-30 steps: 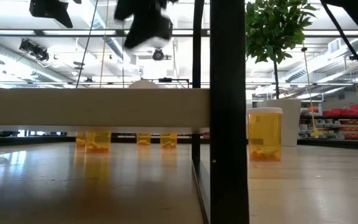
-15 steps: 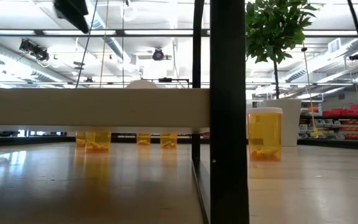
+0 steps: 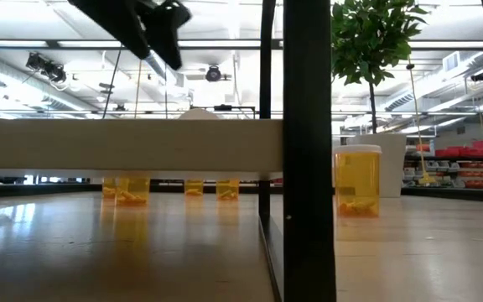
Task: Pick and place medicine bottles onto shelf by color
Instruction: Put the orange pill bottle on the shelf
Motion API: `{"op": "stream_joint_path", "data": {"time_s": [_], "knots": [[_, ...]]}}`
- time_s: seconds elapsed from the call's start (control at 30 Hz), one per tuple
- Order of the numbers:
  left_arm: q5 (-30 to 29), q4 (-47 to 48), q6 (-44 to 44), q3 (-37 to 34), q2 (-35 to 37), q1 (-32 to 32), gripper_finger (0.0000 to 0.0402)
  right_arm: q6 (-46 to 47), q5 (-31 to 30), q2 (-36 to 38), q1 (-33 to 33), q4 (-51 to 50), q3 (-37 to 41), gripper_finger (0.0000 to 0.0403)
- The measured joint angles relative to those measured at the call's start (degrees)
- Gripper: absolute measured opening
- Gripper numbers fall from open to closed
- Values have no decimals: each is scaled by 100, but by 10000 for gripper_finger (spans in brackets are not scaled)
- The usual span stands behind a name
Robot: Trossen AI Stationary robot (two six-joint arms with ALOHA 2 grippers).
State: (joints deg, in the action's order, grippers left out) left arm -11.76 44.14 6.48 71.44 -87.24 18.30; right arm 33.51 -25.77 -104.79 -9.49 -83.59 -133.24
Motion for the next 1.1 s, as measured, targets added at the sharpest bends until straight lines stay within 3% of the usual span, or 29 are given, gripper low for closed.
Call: {"op": "stream_joint_path", "data": {"time_s": [0.17, 0.33, 0.93, 1.1], "knots": [[13, -307, 146, 2, -596, 28, 291, 532, -23, -47, -88, -43, 134, 245], [413, -311, 640, 0, -1006, 64, 291, 1119, -15, -52, -314, -63, 330, 245], [646, -766, 1071, 0, -1618, 99, 290, 1602, -145, -52, -1076, -102, 433, 245], [648, -783, 840, 0, -1641, 101, 268, 1642, -162, -52, -1172, -115, 433, 244]]}}
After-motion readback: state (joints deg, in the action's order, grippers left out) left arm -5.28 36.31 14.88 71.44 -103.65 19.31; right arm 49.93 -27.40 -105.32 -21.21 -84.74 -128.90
